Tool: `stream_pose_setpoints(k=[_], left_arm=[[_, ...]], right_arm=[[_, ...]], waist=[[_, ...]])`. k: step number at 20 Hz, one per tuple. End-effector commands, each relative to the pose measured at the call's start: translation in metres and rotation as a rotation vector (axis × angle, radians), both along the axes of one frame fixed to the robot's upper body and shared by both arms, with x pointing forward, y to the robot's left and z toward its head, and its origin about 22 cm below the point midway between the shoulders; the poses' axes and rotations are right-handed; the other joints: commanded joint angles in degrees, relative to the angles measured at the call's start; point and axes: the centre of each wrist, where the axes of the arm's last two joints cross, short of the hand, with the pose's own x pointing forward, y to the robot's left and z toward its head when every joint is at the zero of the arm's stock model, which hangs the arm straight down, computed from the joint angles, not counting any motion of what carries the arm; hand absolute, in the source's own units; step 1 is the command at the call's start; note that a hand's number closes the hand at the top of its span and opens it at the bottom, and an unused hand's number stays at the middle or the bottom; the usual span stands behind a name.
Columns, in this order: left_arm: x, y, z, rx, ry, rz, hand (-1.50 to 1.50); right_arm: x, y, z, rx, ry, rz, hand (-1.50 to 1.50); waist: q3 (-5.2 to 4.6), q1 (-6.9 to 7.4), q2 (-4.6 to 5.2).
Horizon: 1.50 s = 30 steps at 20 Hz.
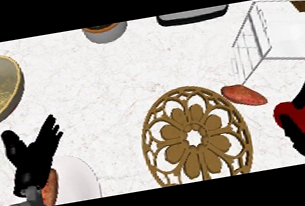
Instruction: Pick the can from the placemat and place it in the tiered shelf
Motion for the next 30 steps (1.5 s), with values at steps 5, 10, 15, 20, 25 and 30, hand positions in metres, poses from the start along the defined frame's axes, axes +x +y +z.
stream_pose_setpoints(k=[5, 10, 15, 20, 25, 30], left_arm=[[-0.013, -0.009, -0.016, -0.005, 0.012, -0.027, 0.0], [0.005, -0.003, 0.011, -0.002, 0.003, -0.029, 0.0], [0.005, -0.001, 0.0, -0.005, -0.008, -0.021, 0.0], [-0.002, 0.002, -0.003, -0.002, -0.022, -0.043, 0.0], [0.017, 0.003, 0.003, -0.016, -0.003, -0.043, 0.0], [0.0, -0.015, -0.008, -0.008, 0.0, -0.063, 0.0]], right_arm=[[-0.019, -0.034, 0.088, 0.009, -0.151, -0.141, 1.5], [-0.001, -0.061, 0.144, 0.061, -0.173, -0.217, 1.5], [0.016, -0.083, 0.178, 0.094, -0.178, -0.261, 1.5], [0.044, -0.128, 0.203, 0.091, -0.187, -0.296, 1.5], [0.072, -0.142, 0.201, 0.059, -0.146, -0.253, 1.5], [0.096, -0.16, 0.207, 0.02, -0.105, -0.241, 1.5]], waist=[[-0.03, 1.21, 0.3], [-0.02, 1.59, 0.25], [-0.01, 1.74, 0.39], [0.01, 2.2, 0.54], [0.02, 2.1, 0.61], [0.02, 2.56, 0.65]])
